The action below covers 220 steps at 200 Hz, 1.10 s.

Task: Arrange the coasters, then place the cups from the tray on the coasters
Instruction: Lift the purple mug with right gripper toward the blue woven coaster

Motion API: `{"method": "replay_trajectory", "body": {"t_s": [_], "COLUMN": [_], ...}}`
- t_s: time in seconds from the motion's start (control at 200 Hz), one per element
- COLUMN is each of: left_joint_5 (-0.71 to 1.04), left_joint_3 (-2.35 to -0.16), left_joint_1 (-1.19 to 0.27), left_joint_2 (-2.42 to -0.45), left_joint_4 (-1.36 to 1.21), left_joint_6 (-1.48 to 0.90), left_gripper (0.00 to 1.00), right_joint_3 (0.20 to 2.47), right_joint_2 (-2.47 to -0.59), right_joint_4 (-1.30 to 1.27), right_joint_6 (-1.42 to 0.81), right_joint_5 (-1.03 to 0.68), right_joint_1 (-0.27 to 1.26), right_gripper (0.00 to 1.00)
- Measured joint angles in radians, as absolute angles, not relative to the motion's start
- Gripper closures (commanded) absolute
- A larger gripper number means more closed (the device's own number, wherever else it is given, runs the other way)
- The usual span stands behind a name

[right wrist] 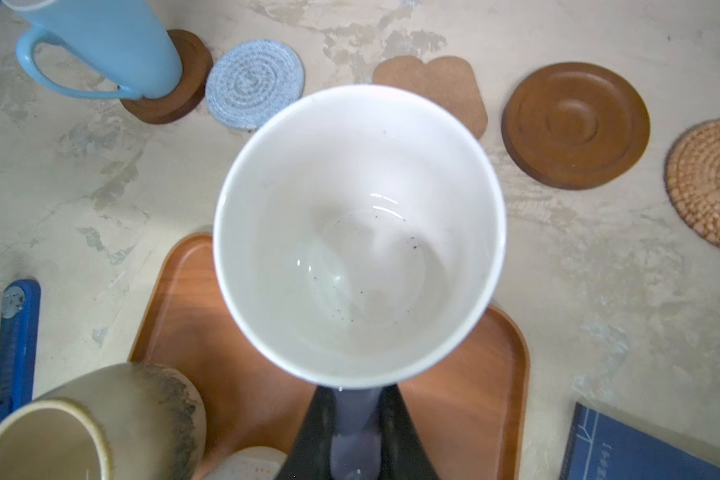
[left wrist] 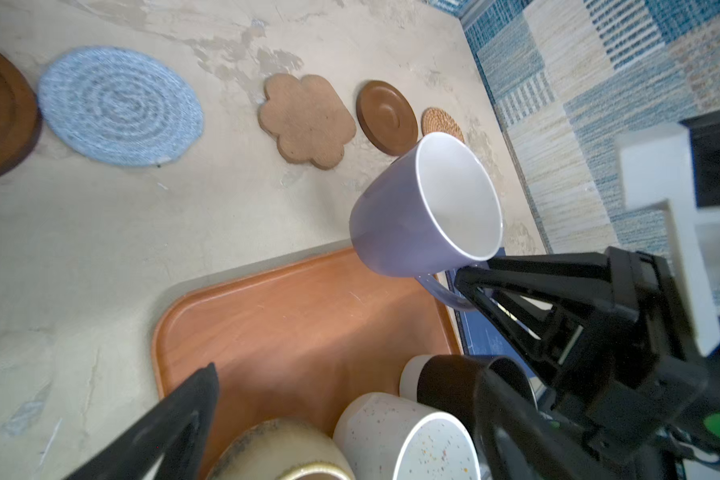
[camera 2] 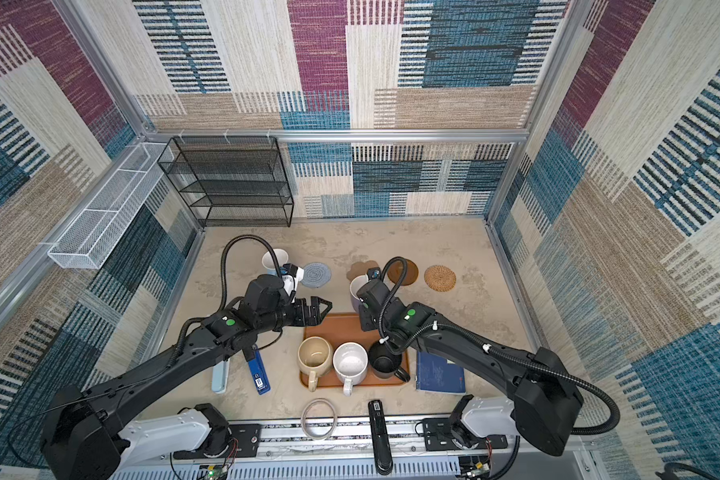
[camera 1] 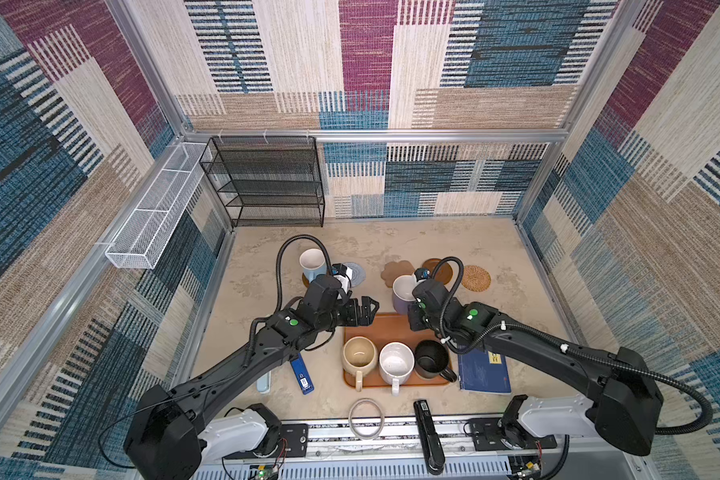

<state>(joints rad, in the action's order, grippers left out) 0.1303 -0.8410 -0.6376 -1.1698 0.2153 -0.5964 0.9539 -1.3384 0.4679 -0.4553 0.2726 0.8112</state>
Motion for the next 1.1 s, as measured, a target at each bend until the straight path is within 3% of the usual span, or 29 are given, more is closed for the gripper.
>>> {"method": "replay_trajectory", "body": {"t_s": [0.621,1.102], "left_joint_5": [0.170,0.226], "left_joint_3": [-0.743,-0.653], "left_joint_1": [-0.343,-0.290], "left_joint_2": [-1.066,-1.106], "left_joint_4": [0.214,0.100], "left_joint_6": [-0.620,-0.683], "left_gripper": [0.02,0.01], "right_joint_3": [1.359,1.599], "right_joint_2": [-1.795,-2.054], "right_joint_4": [0.347,0.313], "right_joint_6": [-0.445,-0.483], "right_joint_5": [0.253,0.273], "right_joint_1": [0.811,0.817], "right_gripper": [1.00,1.00]}}
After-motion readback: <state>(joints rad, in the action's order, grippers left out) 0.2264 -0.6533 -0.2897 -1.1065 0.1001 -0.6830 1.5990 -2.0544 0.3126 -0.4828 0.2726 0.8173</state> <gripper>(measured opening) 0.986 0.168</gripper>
